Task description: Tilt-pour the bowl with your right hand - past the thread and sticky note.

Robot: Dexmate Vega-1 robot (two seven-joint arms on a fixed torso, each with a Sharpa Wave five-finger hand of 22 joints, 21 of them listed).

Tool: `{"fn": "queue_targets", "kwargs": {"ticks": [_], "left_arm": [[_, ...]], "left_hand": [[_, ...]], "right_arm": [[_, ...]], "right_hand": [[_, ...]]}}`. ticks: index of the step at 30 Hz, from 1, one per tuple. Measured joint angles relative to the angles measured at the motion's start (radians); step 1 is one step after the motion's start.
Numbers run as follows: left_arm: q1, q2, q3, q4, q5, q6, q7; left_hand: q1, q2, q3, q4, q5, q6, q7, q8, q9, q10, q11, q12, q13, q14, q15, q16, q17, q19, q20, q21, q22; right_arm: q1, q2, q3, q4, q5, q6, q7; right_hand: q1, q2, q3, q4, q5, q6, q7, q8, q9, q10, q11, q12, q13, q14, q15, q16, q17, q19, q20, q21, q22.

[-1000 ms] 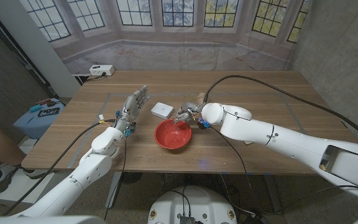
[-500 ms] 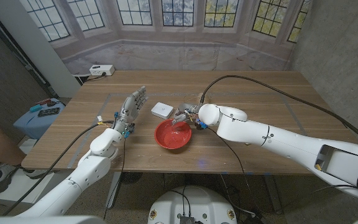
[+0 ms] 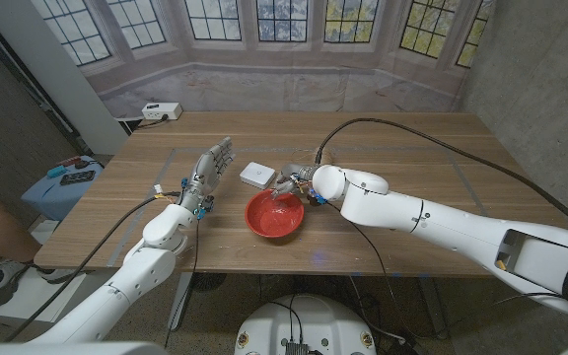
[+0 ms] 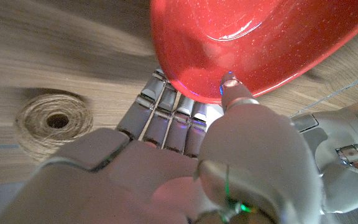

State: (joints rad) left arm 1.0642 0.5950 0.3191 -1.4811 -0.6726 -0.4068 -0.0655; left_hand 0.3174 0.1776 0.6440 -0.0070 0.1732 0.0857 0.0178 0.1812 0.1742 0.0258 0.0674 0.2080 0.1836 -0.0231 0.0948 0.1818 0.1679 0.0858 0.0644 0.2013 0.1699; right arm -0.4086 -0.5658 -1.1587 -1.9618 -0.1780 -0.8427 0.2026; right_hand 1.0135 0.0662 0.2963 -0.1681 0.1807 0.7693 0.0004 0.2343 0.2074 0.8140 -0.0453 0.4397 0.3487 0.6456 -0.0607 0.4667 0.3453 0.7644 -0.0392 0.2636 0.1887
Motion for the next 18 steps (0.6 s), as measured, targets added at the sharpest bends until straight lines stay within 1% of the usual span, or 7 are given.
{"fn": "queue_targets", "kwargs": {"ticks": [1, 4, 6, 8, 12, 16, 18], "left_arm": [[0.000, 0.000, 0.000, 0.000, 0.000, 0.000, -0.001], [-0.004, -0.002, 0.003, 0.004, 0.000, 0.000, -0.002], [-0.007, -0.004, 0.005, 0.006, 0.000, 0.003, -0.002], [-0.009, -0.005, 0.006, 0.007, 0.000, 0.005, -0.002], [-0.013, -0.008, 0.009, 0.011, 0.000, 0.009, -0.002], [-0.016, -0.010, 0.010, 0.014, 0.000, 0.012, -0.002], [-0.017, -0.011, 0.011, 0.014, 0.000, 0.013, -0.002]], "left_hand": [[0.000, 0.000, 0.000, 0.000, 0.000, 0.001, -0.001, 0.000, 0.000, 0.001, -0.001, 0.000, 0.000, 0.000, 0.000, 0.000, 0.000, 0.000, 0.000, 0.000, 0.000], [0.000, 0.000, 0.000, 0.000, 0.000, 0.005, -0.005, 0.000, 0.000, 0.001, -0.001, 0.000, 0.000, 0.000, 0.000, 0.000, 0.000, 0.000, 0.000, 0.000, 0.000], [0.000, 0.000, -0.003, -0.003, 0.000, 0.006, -0.005, 0.000, 0.000, 0.003, 0.001, 0.000, 0.000, 0.000, 0.000, 0.000, 0.000, 0.000, 0.000, 0.000, 0.000], [0.004, -0.004, -0.003, -0.003, 0.000, 0.011, 0.000, 0.004, 0.000, 0.007, 0.004, 0.000, 0.000, 0.000, 0.000, 0.000, 0.000, 0.000, 0.000, 0.000, 0.000], [0.004, -0.004, -0.001, -0.005, 0.000, 0.014, -0.004, 0.004, 0.000, 0.007, 0.005, 0.000, 0.000, 0.000, 0.000, 0.000, 0.000, 0.000, 0.000, 0.000, 0.000], [0.004, -0.004, 0.000, -0.006, 0.000, 0.016, -0.005, 0.004, 0.000, 0.012, 0.009, 0.007, 0.000, 0.005, 0.005, 0.000, 0.000, 0.000, 0.000, 0.000, 0.000], [0.006, -0.002, 0.000, -0.006, 0.000, 0.016, -0.005, 0.004, 0.000, 0.014, 0.007, 0.007, 0.000, 0.005, 0.005, 0.000, 0.000, 0.000, 0.000, 0.000, 0.000]], "right_arm": [[0.000, 0.000, 0.000, 0.000, 0.000, 0.000, 0.000], [0.000, 0.003, 0.000, 0.005, -0.006, 0.001, -0.002], [0.000, 0.006, 0.000, 0.011, -0.011, 0.003, -0.004], [-0.001, 0.009, 0.000, 0.014, -0.015, 0.006, -0.008], [-0.005, 0.015, 0.002, 0.023, -0.020, 0.012, -0.015], [-0.009, 0.018, 0.006, 0.030, -0.027, 0.018, -0.021], [-0.011, 0.019, 0.008, 0.033, -0.030, 0.021, -0.023]], "right_hand": [[0.000, 0.000, -0.003, 0.002, 0.000, 0.003, 0.000, 0.000, 0.000, 0.004, -0.004, 0.006, 0.004, 0.005, 0.000, 0.005, 0.001, 0.003, 0.003, 0.000, 0.000], [0.011, 0.000, -0.005, 0.000, 0.000, 0.023, -0.004, 0.007, 0.004, 0.023, -0.009, 0.025, 0.014, 0.025, -0.004, 0.015, 0.008, 0.013, -0.006, 0.008, 0.005], [0.015, 0.004, -0.005, 0.000, 0.000, 0.039, -0.007, 0.012, 0.007, 0.031, -0.017, 0.039, 0.023, 0.035, -0.001, 0.022, 0.012, 0.018, -0.011, 0.013, 0.005], [0.026, 0.007, -0.005, 0.000, 0.000, 0.049, -0.015, 0.017, 0.009, 0.044, -0.024, 0.052, 0.032, 0.049, -0.004, 0.028, 0.015, 0.029, -0.009, 0.014, 0.005], [0.030, 0.010, -0.005, 0.000, 0.000, 0.082, -0.026, 0.025, 0.017, 0.064, -0.039, 0.078, 0.050, 0.082, -0.011, 0.040, 0.023, 0.043, -0.022, 0.022, 0.005], [0.043, 0.013, -0.005, 0.000, 0.000, 0.107, -0.036, 0.032, 0.022, 0.084, -0.049, 0.101, 0.064, 0.101, -0.015, 0.041, 0.028, 0.059, -0.038, 0.030, 0.005], [0.047, 0.009, -0.005, 0.000, 0.000, 0.114, -0.036, 0.036, 0.023, 0.088, -0.052, 0.108, 0.071, 0.105, -0.019, 0.041, 0.029, 0.064, -0.043, 0.037, 0.005]]}}
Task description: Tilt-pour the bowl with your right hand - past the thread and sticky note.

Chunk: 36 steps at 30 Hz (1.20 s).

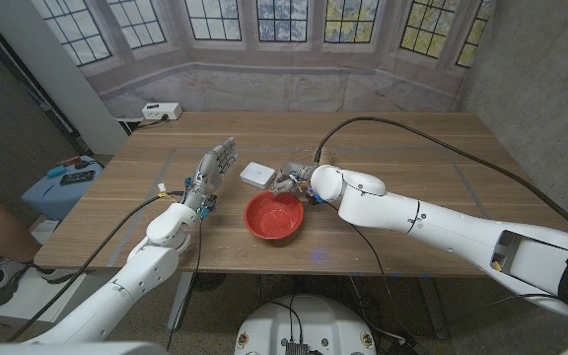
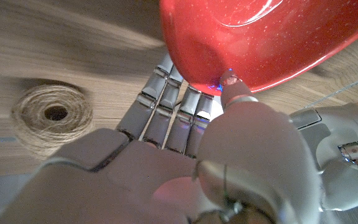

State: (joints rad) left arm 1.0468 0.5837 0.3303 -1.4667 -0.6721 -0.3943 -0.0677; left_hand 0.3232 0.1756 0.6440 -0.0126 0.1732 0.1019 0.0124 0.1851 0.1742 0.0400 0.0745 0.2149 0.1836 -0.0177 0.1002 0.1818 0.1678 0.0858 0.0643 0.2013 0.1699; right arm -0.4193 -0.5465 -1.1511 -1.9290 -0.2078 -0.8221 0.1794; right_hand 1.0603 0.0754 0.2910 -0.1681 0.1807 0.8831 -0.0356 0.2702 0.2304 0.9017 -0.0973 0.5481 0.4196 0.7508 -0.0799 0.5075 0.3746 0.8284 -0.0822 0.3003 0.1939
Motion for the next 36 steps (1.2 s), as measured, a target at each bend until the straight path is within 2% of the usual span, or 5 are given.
{"fn": "queue_targets", "kwargs": {"ticks": [4, 11, 19, 22, 36], "left_arm": [[-0.003, -0.002, 0.002, 0.002, 0.000, 0.003, 0.001], [-0.007, -0.004, 0.007, 0.002, 0.002, 0.007, 0.003], [-0.009, -0.004, 0.010, 0.002, 0.006, 0.013, 0.007], [-0.009, -0.004, 0.010, 0.000, 0.006, 0.014, 0.009], [-0.008, -0.004, 0.011, -0.005, 0.007, 0.021, 0.015]], "left_hand": [[0.004, 0.004, 0.000, 0.000, 0.000, 0.000, 0.000, 0.000, 0.000, 0.001, -0.001, 0.000, 0.003, 0.000, 0.000, 0.000, 0.000, 0.000, 0.000, 0.000, 0.000], [0.004, 0.004, 0.000, 0.000, 0.000, 0.004, 0.004, 0.000, 0.000, 0.007, 0.004, 0.000, 0.005, 0.000, 0.000, 0.000, 0.000, 0.000, 0.000, 0.000, 0.000], [0.004, 0.004, 0.000, 0.000, 0.000, 0.009, 0.002, 0.000, 0.000, 0.010, 0.001, 0.000, 0.005, 0.000, 0.000, 0.000, 0.002, 0.000, 0.000, 0.000, 0.005], [0.004, 0.004, -0.003, -0.003, 0.000, 0.009, 0.002, 0.000, 0.000, 0.010, 0.001, 0.000, 0.005, 0.000, 0.000, 0.000, 0.002, 0.000, 0.000, 0.000, 0.005], [0.007, 0.007, -0.004, -0.004, 0.000, 0.016, 0.002, 0.000, 0.000, 0.017, 0.008, 0.000, 0.005, 0.000, 0.000, 0.000, 0.002, 0.001, 0.001, 0.000, 0.005]], "right_arm": [[-0.006, 0.002, 0.003, 0.007, -0.005, 0.004, -0.003], [-0.016, 0.003, 0.008, 0.014, -0.013, 0.009, -0.011], [-0.037, -0.001, 0.019, 0.015, -0.026, 0.019, -0.030], [-0.046, -0.003, 0.024, 0.013, -0.030, 0.023, -0.039], [-0.083, -0.014, 0.050, -0.005, -0.049, 0.040, -0.067]], "right_hand": [[0.004, 0.004, 0.000, 0.000, 0.000, 0.005, -0.002, 0.000, 0.005, 0.003, 0.001, 0.009, 0.011, 0.011, 0.000, 0.000, 0.000, 0.000, 0.000, 0.002, 0.000], [0.027, 0.004, 0.000, 0.000, 0.000, 0.033, -0.011, 0.008, 0.012, 0.024, -0.014, 0.040, 0.033, 0.044, -0.008, 0.011, 0.012, 0.011, -0.011, 0.010, 0.004], [0.060, 0.008, 0.000, 0.000, 0.000, 0.107, -0.028, 0.033, 0.014, 0.072, -0.036, 0.091, 0.067, 0.110, -0.028, 0.031, 0.027, 0.045, -0.030, 0.035, 0.004], [0.072, 0.007, 0.005, -0.005, 0.000, 0.122, -0.036, 0.034, 0.014, 0.082, -0.044, 0.105, 0.075, 0.127, -0.034, 0.035, 0.032, 0.050, -0.032, 0.042, 0.004], [0.104, 0.002, 0.006, -0.006, -0.001, 0.150, -0.036, 0.041, 0.014, 0.103, -0.043, 0.118, 0.088, 0.163, -0.045, 0.038, 0.037, 0.057, -0.036, 0.055, 0.009]]}}
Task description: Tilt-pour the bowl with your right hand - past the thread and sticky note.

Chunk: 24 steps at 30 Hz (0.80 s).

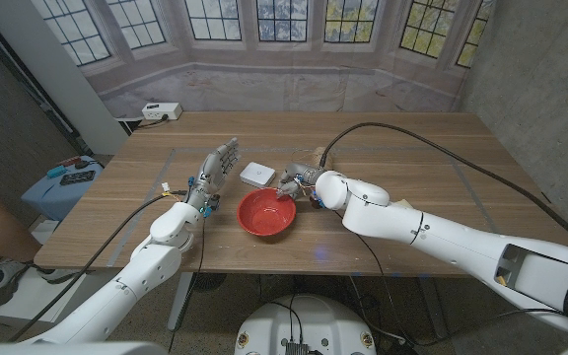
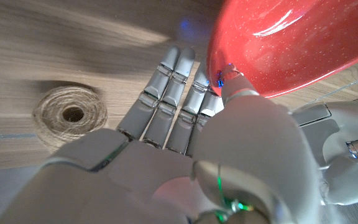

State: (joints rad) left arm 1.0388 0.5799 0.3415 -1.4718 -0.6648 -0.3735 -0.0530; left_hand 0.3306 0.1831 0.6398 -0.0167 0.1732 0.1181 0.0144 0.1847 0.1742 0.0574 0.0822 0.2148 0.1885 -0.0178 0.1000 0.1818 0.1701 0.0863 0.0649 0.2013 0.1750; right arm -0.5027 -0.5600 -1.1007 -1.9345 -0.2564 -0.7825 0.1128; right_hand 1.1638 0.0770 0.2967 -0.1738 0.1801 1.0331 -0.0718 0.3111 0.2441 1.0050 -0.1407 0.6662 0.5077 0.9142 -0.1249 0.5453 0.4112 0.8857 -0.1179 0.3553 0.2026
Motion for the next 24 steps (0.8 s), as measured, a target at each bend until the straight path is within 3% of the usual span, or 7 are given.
{"fn": "queue_targets", "kwargs": {"ticks": [24], "left_arm": [[-0.023, -0.010, 0.011, 0.011, 0.000, 0.014, -0.002]], "left_hand": [[0.000, 0.000, 0.000, 0.000, 0.000, 0.000, 0.000, 0.000, 0.000, 0.005, -0.006, 0.000, 0.000, 0.000, 0.000, 0.000, 0.000, 0.001, 0.009, 0.000, 0.000]], "right_arm": [[-0.041, -0.023, 0.054, -0.044, -0.014, 0.023, -0.022]], "right_hand": [[0.031, -0.008, 0.000, 0.000, -0.003, 0.014, 0.004, 0.004, -0.001, 0.020, -0.001, 0.007, -0.019, 0.039, -0.014, -0.010, 0.009, 0.000, 0.000, 0.011, 0.000]]}}
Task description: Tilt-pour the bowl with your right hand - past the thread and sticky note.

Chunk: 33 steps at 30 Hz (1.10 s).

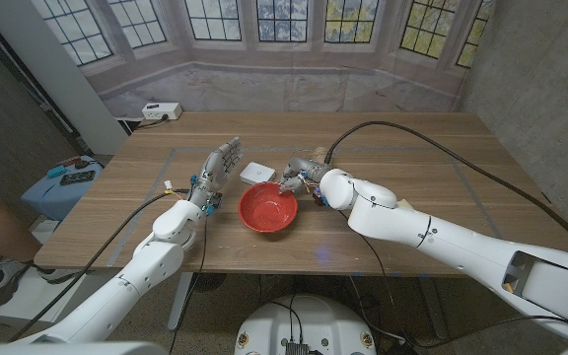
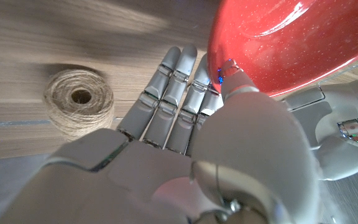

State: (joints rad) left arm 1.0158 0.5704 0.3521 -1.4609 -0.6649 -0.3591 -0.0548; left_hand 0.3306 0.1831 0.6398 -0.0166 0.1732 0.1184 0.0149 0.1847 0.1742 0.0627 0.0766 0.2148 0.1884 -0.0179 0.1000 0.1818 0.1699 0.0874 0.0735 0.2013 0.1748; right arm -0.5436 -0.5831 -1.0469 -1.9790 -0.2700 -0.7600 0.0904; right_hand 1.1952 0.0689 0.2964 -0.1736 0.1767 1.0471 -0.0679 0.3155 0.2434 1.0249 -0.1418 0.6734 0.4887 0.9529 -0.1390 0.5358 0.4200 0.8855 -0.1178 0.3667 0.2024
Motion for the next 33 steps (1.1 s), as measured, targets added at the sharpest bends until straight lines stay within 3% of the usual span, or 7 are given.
{"fn": "queue_targets", "kwargs": {"ticks": [33], "left_arm": [[0.027, 0.005, -0.004, -0.041, 0.013, -0.007, 0.027]], "left_hand": [[0.000, 0.000, -0.002, -0.002, 0.000, 0.003, 0.003, 0.000, 0.000, 0.000, 0.000, 0.000, 0.000, 0.000, 0.000, 0.000, 0.000, 0.000, 0.000, 0.000, 0.000]], "right_arm": [[-0.045, -0.038, 0.067, -0.080, -0.058, 0.035, -0.035]], "right_hand": [[0.019, -0.002, 0.000, 0.000, 0.005, 0.003, -0.003, -0.005, -0.004, -0.002, 0.002, 0.000, 0.000, 0.025, -0.008, -0.026, 0.014, 0.000, 0.000, 0.023, 0.005]]}}
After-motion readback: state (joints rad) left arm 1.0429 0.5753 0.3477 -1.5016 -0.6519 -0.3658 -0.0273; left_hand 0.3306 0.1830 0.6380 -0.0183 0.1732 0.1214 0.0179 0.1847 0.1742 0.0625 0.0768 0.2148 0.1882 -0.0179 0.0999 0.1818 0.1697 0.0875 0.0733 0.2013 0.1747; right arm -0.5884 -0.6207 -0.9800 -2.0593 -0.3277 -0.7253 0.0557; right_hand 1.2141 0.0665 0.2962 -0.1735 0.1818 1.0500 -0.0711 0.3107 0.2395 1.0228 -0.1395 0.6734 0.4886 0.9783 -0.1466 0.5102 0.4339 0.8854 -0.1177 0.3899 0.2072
